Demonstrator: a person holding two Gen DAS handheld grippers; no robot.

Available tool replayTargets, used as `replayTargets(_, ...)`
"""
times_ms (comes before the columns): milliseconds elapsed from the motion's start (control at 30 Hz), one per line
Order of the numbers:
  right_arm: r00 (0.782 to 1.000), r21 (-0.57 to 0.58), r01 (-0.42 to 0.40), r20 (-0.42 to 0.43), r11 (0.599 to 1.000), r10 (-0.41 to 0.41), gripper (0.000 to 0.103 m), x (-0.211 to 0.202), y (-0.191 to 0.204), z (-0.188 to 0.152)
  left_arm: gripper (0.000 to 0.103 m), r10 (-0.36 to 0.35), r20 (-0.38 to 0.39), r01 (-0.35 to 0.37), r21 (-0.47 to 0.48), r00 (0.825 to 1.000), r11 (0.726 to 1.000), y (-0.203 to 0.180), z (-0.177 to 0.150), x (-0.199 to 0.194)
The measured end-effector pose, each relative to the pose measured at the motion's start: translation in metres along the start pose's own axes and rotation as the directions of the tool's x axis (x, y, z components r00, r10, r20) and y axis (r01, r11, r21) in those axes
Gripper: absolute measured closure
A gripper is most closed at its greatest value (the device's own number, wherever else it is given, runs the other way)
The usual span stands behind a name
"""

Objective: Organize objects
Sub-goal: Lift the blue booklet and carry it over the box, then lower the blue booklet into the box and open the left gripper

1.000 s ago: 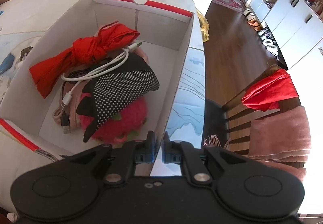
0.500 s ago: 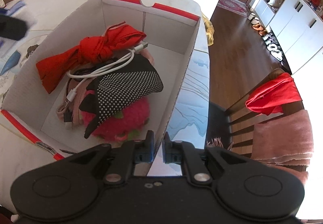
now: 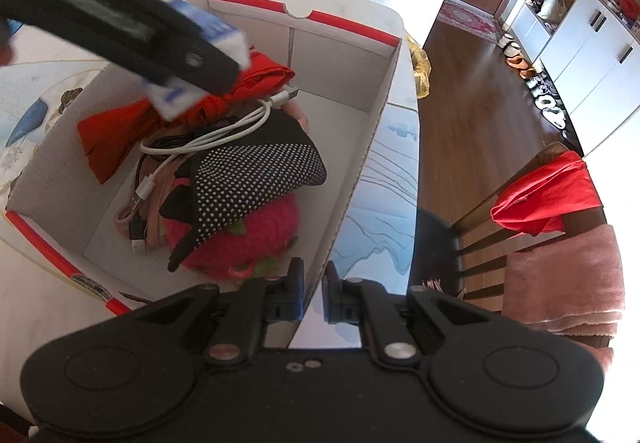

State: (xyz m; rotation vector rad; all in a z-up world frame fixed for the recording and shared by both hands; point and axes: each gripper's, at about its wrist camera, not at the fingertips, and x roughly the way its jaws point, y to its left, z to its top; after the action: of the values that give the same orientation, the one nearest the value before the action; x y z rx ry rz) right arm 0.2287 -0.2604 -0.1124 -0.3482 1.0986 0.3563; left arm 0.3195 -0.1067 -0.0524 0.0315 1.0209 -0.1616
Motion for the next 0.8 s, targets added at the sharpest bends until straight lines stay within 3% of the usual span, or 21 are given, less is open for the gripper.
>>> replayTargets(367,1.0,-0.001,0.002,0.01,1.0,-0.002,0.095,-0.001,-0.002,0.001,0.027,0.019,-0.081,-0.018,0.018,0.996,1.0,-0.001,-0.001,0.051)
replayTargets(800,1.0,0.021,0.001,0.006,1.0,-0.001,0.095,-0.002,-0.003,0.003,0.024,-0.03,-0.085,0.028,-0.023,0.996,0.999,0.01,-0.003,0.043)
